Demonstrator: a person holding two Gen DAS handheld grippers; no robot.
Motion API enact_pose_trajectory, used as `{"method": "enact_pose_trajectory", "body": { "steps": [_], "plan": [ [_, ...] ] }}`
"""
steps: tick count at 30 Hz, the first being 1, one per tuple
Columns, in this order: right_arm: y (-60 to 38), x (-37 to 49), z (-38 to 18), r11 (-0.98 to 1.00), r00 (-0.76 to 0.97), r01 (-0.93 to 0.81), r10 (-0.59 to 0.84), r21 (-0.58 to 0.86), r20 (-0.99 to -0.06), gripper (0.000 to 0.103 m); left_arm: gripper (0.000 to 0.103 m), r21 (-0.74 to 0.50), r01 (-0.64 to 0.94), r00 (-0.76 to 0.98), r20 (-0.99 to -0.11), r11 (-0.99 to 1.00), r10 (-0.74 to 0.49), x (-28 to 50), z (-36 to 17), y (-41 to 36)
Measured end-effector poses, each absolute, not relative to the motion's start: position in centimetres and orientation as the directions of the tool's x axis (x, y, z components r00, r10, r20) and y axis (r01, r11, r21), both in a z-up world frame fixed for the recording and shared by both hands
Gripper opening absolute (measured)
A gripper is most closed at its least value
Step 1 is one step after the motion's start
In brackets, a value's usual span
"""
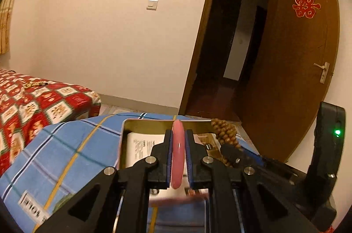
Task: Organize jewelry
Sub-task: 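Carry both items into the pink tin and open both grippers, then move both grippers back over the remaining jewelry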
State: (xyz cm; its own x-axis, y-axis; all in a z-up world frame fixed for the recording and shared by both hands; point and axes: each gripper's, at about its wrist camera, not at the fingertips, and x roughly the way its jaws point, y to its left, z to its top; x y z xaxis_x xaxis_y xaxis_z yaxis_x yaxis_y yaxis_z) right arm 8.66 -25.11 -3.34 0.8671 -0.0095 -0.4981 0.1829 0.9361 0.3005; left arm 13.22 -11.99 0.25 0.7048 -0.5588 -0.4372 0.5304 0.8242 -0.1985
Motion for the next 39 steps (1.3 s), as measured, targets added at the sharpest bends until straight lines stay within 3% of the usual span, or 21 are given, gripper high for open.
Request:
{"method": "enact_pose_trajectory", "body": {
  "steps": [4, 12, 14, 15, 16, 17, 19, 22, 29, 34, 39],
  "plan": [
    [-25.6, 10.0, -4.3, 0.943, 0.849, 0.188, -0.015, 0.275, -0.528, 0.023, 0.01, -0.216, 0.528, 0.674, -0.482, 0.821, -0.56, 15.1, -1.6, -13.1],
    [-25.8, 11.0, -5.4, 0.953, 0.813, 0.186, -0.013, 0.239, -0.582, 0.024, 0.013, -0.196, 0.42, 0.674, -0.587, 0.886, -0.449, 17.4, -4.6, -12.2],
    [-25.6, 11.0, -5.3, 0.959, 0.811, 0.184, -0.024, 0.217, -0.584, 0.031, 0.028, -0.209, 0.405, 0.673, -0.59, 0.89, -0.445, 17.1, -4.4, -11.8],
    [-25.5, 11.0, -5.2, 0.961, 0.814, 0.173, -0.016, 0.217, -0.581, 0.045, 0.035, -0.213, 0.398, 0.679, -0.585, 0.892, -0.443, 16.7, -4.2, -11.6],
    [-25.3, 10.8, -5.0, 0.963, 0.823, 0.167, -0.018, 0.211, -0.568, 0.064, 0.047, -0.213, 0.393, 0.688, -0.577, 0.894, -0.44, 16.3, -3.9, -11.4],
    [-25.0, 10.4, -4.6, 0.967, 0.839, 0.169, -0.039, 0.192, -0.542, 0.071, 0.058, -0.206, 0.385, 0.709, -0.557, 0.899, -0.432, 15.7, -3.4, -11.0],
    [-24.9, 9.5, -3.7, 0.969, 0.867, 0.199, -0.105, 0.146, -0.487, 0.078, 0.07, -0.184, 0.379, 0.745, -0.52, 0.907, -0.417, 14.6, -2.6, -10.4],
    [-25.6, 8.4, -2.8, 0.955, 0.883, 0.267, -0.188, 0.13, -0.429, 0.083, 0.072, -0.141, 0.339, 0.797, -0.482, 0.93, -0.364, 12.4, -1.7, -8.8],
    [-27.9, 7.2, -2.3, 0.904, 0.876, 0.375, -0.272, 0.207, -0.399, 0.083, 0.072, -0.092, 0.286, 0.816, -0.497, 0.954, -0.293, 9.0, -2.4, -6.3],
    [-27.0, 6.2, -2.4, 0.911, 0.876, 0.368, -0.272, 0.187, -0.398, 0.076, 0.072, -0.018, 0.312, 0.818, -0.504, 0.95, -0.278, 6.7, -3.1, -6.5],
    [-25.4, 5.0, -2.4, 0.914, 0.883, 0.361, -0.27, 0.188, -0.383, 0.075, 0.072, -0.002, 0.328, 0.815, -0.505, 0.945, -0.284, 5.0, -3.6, -5.6]
  ]
}}
